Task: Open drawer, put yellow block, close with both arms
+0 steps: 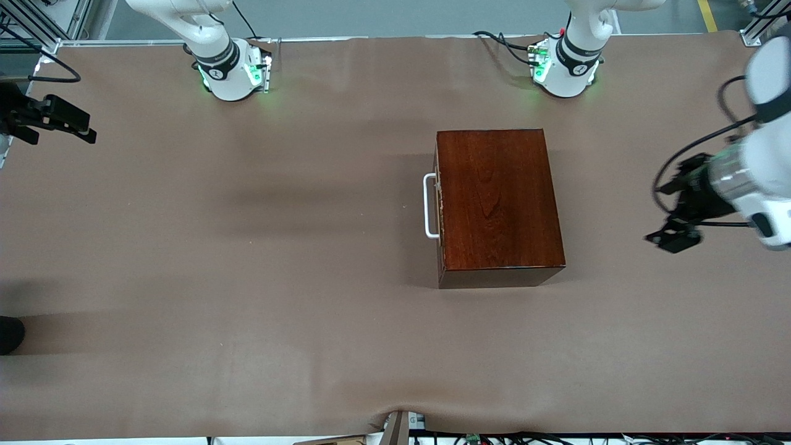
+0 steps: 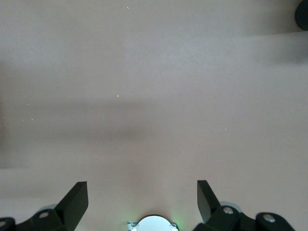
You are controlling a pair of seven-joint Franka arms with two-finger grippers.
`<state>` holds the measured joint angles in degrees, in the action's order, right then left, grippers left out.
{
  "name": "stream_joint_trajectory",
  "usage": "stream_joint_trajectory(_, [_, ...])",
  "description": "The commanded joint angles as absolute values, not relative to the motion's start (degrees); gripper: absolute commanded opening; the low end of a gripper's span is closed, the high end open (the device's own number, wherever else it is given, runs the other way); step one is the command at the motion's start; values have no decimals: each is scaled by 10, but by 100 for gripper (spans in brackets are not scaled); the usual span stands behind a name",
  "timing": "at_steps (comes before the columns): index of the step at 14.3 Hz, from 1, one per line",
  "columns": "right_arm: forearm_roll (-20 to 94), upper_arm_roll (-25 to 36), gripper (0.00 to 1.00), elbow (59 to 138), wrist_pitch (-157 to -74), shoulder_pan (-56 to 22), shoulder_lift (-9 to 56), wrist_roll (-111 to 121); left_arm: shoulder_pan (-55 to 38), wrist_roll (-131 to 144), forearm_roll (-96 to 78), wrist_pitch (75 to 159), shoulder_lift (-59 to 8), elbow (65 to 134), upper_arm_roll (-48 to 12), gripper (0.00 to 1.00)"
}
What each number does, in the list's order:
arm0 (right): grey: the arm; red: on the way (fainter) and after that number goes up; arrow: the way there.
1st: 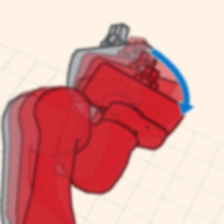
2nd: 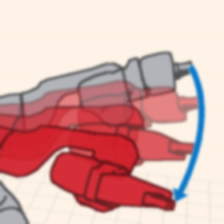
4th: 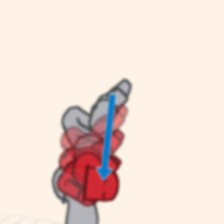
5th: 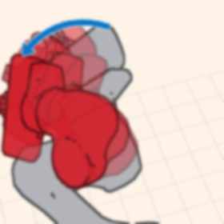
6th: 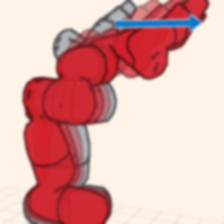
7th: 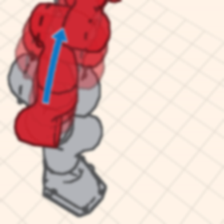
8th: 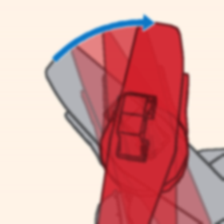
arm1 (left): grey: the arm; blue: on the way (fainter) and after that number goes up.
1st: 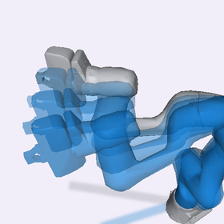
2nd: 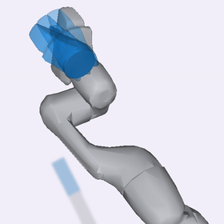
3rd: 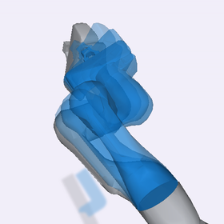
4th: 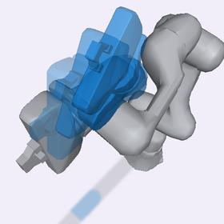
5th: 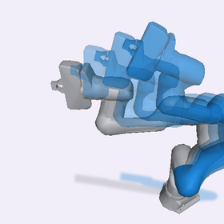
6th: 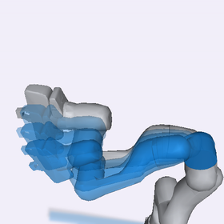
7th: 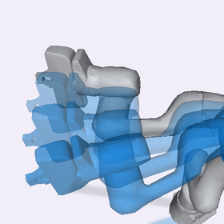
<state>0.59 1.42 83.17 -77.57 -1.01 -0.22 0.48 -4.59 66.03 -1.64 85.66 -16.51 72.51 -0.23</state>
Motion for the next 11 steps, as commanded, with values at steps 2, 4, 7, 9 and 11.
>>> stream_joint_trajectory(2, [19,15,100,824,-774,-1,1,4,-13,470,-5,857,-117,773,-11,100])
stream_joint_trajectory(4, [19,15,100,824,-774,-2,1,4,-8,391,-4,857,-104,775,-11,100])
stream_joint_trajectory(7, [19,15,100,824,-774,-1,1,4,-25,283,-1,862,-57,830,-10,100])
stream_joint_trajectory(9, [20,15,100,824,-774,-1,1,4,-33,177,1,904,12,921,-10,100])
stream_joint_trajectory(11, [21,15,100,824,-774,-1,1,4,-42,122,1,921,64,976,-11,100])
